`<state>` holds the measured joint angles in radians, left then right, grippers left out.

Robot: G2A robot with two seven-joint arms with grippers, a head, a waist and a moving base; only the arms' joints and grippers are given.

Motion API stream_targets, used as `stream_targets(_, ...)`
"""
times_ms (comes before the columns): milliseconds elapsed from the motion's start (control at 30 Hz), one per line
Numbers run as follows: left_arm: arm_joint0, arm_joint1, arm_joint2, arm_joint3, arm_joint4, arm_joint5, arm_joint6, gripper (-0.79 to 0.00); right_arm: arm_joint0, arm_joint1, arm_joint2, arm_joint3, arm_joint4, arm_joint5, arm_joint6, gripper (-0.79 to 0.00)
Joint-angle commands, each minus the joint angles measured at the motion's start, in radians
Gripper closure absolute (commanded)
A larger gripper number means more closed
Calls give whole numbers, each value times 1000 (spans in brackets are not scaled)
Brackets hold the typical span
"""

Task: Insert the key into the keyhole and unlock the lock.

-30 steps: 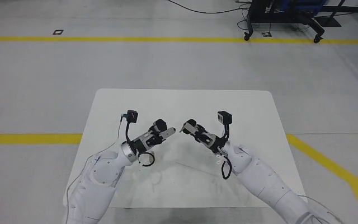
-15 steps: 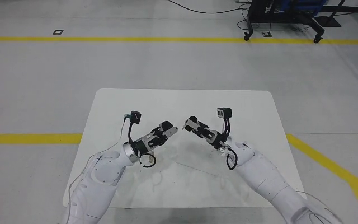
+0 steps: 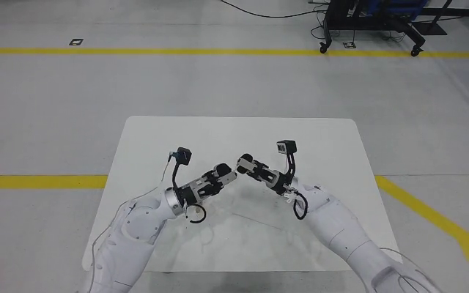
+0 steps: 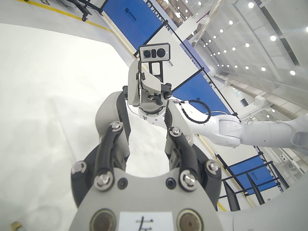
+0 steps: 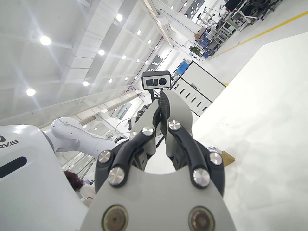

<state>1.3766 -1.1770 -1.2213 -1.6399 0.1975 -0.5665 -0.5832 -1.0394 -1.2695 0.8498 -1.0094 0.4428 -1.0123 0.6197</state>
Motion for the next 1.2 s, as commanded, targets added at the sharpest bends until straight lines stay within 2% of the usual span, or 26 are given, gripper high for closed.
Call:
stream_targets(0,-7,3,-11,-4,105,-27,28,-388,0,-5,12,12,18,0,22,0)
stream_targets(67,-3,4,-19,-7,229,-67,106,-514,-2,-11,27,21,38,0,40,0)
stream_targets(100,1,3,-18,-12,280,-87,150,-536,-3,-14,35,24,45,0,50,0)
stream_targets(233,2,2,-20,-16,500,-147,301,-483,-11,-24,64,33,73,0,90,0)
stream_targets(267,1,2,-20,-20,577,-152,342,-520,-13,-27,70,36,81,0,100,0)
stream_targets(300,3,2,-17,-20,668,-153,384,-560,-15,-30,75,38,90,0,112,0)
stream_targets(400,9,1,5,-16,877,-145,510,-554,-18,-39,88,49,117,0,147,0)
stream_targets(500,11,-1,24,-4,1009,-114,618,-514,-18,-48,99,64,143,0,180,0)
stream_targets(767,11,-1,45,16,1174,-43,810,-499,-18,-64,92,77,148,0,188,0)
stream_targets(933,11,0,50,22,1212,-22,851,-480,-16,-68,86,80,146,0,188,0)
stream_targets(1167,11,1,48,25,1297,63,900,-437,-19,-67,77,76,142,0,188,0)
